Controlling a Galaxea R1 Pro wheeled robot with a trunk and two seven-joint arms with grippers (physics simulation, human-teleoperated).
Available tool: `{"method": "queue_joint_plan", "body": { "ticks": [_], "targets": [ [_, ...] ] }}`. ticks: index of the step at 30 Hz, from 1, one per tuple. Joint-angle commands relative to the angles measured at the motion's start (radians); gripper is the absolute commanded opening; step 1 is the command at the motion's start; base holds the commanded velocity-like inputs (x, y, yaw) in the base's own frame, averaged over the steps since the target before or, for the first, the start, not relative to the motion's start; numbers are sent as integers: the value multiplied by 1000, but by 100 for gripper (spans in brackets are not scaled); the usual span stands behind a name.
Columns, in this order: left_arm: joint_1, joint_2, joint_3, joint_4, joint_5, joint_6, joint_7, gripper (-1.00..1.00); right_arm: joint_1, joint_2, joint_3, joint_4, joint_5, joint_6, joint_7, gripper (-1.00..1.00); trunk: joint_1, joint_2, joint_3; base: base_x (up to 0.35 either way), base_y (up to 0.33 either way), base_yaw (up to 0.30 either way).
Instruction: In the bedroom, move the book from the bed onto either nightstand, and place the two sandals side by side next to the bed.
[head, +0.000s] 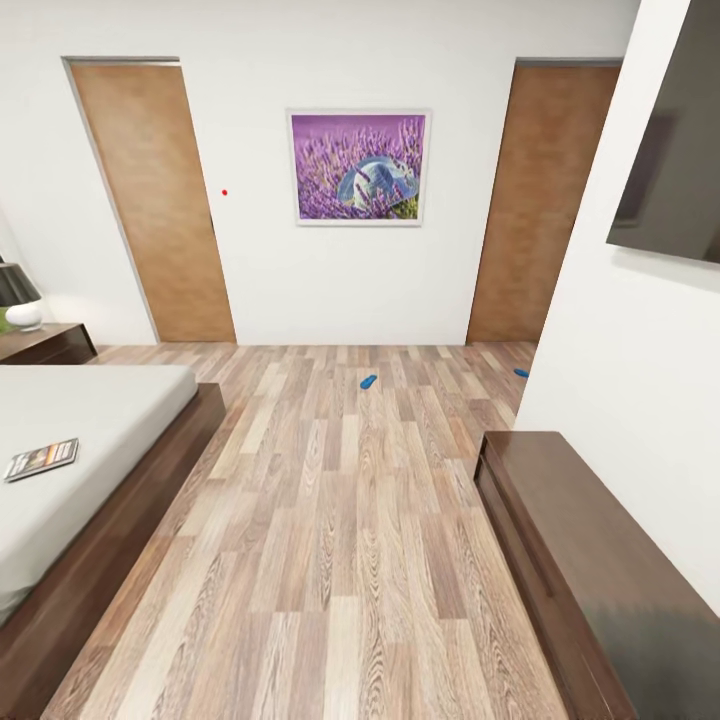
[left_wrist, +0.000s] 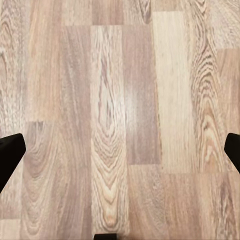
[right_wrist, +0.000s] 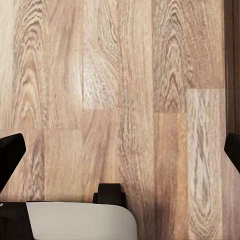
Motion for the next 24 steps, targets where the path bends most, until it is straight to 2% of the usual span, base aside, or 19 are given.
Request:
{"method": "queue_joint_plan", "body": {
  "ticks": [1,9,24],
  "targets": [
    [-1,0,-1,1,-1,-3,0,100,0,0,0,0,1,-1,1,100,0,0,-1,0,0,0],
    [0,0,2,0,1,-2,1,100,0,0,2,0,1,-1,1,100,0,0,-2,50,0,0],
    [0,0,3,0,2,-3,0,100,0,0,2,0,1,-1,1,100,0,0,-2,307,0,0]
  ]
}}
